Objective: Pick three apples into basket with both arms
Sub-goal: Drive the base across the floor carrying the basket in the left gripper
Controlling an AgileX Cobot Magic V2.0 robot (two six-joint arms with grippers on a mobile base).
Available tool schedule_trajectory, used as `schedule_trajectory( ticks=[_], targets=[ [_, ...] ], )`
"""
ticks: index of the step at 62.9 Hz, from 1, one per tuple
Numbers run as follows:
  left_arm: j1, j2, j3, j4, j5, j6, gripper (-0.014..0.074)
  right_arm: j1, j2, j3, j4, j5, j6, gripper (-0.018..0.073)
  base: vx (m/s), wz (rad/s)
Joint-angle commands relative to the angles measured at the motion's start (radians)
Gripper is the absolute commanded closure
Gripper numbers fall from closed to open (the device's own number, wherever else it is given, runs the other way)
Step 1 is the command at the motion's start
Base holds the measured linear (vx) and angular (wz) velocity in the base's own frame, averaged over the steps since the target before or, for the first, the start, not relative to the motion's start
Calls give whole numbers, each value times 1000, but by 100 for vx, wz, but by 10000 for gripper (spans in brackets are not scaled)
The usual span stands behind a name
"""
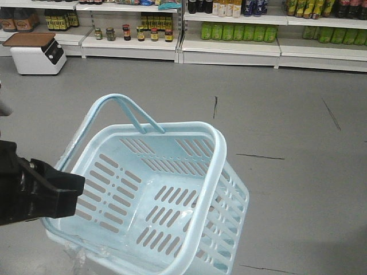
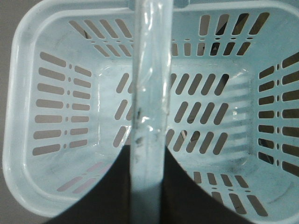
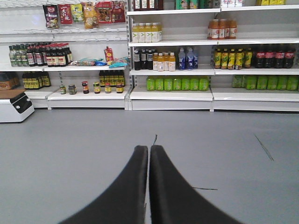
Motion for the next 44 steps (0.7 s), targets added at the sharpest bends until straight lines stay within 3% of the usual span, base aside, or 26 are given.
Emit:
schedule_trajectory(
  ticks=[1, 44],
  targets=[
    [-5, -16, -31, -11, -81, -13, 604, -2, -12, 15, -10, -74, -9, 561, 23, -9],
    [-5, -16, -31, -11, -81, -13, 604, -2, -12, 15, -10, -74, -9, 561, 24, -5]
  ],
)
